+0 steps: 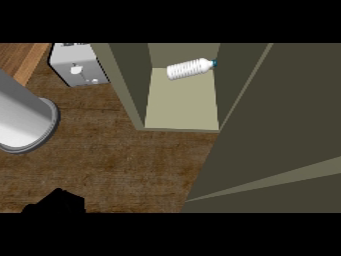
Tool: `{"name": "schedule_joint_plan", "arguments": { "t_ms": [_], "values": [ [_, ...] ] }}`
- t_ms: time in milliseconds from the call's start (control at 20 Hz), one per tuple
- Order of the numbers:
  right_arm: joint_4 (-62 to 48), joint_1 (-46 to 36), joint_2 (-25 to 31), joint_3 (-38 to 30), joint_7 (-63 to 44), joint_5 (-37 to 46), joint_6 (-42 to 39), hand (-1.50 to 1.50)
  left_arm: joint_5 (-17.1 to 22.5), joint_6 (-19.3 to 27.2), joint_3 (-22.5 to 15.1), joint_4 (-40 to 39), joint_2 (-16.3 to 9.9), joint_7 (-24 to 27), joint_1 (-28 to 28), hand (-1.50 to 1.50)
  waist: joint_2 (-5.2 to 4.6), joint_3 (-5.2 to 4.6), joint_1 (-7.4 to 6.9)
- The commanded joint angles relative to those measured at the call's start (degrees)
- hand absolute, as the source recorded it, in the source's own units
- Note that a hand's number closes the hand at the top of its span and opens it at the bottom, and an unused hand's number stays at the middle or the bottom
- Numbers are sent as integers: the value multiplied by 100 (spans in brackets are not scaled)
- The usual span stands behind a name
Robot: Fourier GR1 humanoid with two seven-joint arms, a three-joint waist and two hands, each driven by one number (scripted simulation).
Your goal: Pick up the bottled water, place it into the cabinet and close the cabinet
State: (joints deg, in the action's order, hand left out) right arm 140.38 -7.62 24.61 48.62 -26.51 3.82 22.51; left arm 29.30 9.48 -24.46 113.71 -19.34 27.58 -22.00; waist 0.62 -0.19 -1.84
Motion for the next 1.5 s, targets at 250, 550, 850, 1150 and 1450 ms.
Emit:
{"name": "schedule_joint_plan", "arguments": {
  "t_ms": [250,550,850,1150,1450],
  "values": [
    [-671,-1716,-1926,168,-1337,661,71,150,763,-500,921,918,-668,1,-965,150,-43,8,109],
    [-1786,-2951,-2434,-1123,-1479,11,193,150,796,-1264,1203,944,-883,705,-1977,150,-58,12,9],
    [-3145,-3496,-2454,-2162,-815,-643,-211,150,1151,-1984,1750,806,-1075,987,-2483,150,-83,17,-32],
    [-4092,-4093,-2459,-2943,-530,-1084,-730,150,1374,-2241,2209,855,-1141,914,-2780,150,-72,20,48],
    [-5574,-4174,-2459,-3087,441,-1326,-1137,150,1424,-2632,2431,700,-1050,963,-2865,150,-77,19,24]
  ]
}}
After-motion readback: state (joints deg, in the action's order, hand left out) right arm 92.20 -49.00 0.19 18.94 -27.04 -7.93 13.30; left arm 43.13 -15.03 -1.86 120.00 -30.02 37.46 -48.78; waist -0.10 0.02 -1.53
